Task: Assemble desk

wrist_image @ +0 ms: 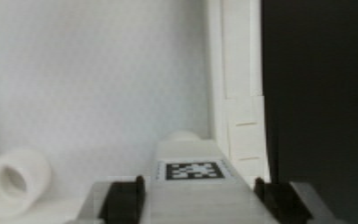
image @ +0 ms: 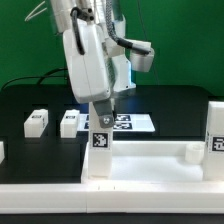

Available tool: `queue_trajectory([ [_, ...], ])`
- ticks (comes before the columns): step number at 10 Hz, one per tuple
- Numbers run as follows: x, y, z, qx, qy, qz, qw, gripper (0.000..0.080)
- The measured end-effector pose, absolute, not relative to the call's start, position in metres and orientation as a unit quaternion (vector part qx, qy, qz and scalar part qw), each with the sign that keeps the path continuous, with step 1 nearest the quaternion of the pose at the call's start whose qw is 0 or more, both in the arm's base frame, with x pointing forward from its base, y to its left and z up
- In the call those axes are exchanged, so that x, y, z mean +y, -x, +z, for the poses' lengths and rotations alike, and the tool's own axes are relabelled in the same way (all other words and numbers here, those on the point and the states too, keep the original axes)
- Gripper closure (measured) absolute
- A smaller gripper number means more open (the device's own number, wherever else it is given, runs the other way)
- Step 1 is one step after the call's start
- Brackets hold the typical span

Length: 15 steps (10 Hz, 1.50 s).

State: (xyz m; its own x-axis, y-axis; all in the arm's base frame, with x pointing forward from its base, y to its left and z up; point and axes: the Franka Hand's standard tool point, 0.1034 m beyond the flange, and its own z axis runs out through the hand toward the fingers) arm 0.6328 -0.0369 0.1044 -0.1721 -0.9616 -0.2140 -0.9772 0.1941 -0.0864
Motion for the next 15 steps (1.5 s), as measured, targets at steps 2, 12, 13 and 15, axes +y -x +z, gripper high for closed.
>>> queue_trajectory([
  [2, -0.037, -0.633, 0.104, 0.766, 0.633, 0.033, 0.111, 0.051],
  [12, -0.051, -0.633, 0.111, 0.26, 0.963, -0.017, 0.071, 0.0151],
  [13, -0.049, -0.635, 0.112, 0.23, 0.971, -0.02, 0.062, 0.0151],
  [15, -0.051, -0.634, 0.111, 0.245, 0.967, -0.018, 0.062, 0.0195],
])
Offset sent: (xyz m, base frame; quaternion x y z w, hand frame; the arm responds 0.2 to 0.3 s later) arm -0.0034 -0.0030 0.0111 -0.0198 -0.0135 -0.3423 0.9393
